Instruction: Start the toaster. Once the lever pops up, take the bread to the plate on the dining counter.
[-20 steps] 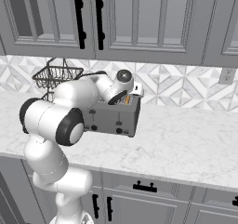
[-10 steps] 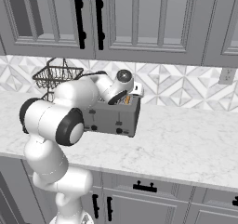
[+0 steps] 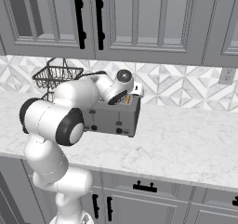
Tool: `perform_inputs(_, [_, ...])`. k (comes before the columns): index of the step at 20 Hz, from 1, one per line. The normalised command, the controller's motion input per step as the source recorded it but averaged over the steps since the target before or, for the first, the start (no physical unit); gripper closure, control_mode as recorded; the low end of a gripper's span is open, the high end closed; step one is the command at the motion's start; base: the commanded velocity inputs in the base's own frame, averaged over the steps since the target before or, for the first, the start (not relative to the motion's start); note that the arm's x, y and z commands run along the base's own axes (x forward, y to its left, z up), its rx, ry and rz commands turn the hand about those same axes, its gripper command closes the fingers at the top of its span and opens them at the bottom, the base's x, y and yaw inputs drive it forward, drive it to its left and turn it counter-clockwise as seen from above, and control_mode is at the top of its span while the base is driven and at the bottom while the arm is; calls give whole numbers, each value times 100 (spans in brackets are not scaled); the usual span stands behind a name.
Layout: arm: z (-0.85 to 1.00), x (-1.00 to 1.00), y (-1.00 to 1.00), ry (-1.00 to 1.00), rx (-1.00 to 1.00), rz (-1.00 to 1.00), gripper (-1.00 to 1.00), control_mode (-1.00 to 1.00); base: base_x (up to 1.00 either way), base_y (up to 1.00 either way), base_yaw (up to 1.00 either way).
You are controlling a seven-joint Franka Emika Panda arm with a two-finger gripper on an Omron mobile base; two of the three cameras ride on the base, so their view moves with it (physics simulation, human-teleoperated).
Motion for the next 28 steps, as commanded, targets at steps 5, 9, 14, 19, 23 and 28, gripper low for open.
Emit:
perform_inputs(5, [0,0,0,0,0,0,-100,-100,0,0,0])
perform_inputs(9, [0,0,0,0,0,0,-100,-100,0,0,0])
perform_inputs(14, [0,0,0,0,0,0,-100,-100,0,0,0])
perform_inputs(19, [0,0,0,0,0,0,-100,-100,0,0,0])
perform_inputs(23, [0,0,0,0,0,0,-100,-100,0,0,0])
perform_inputs(28, [0,0,0,0,0,0,-100,-100,0,0,0])
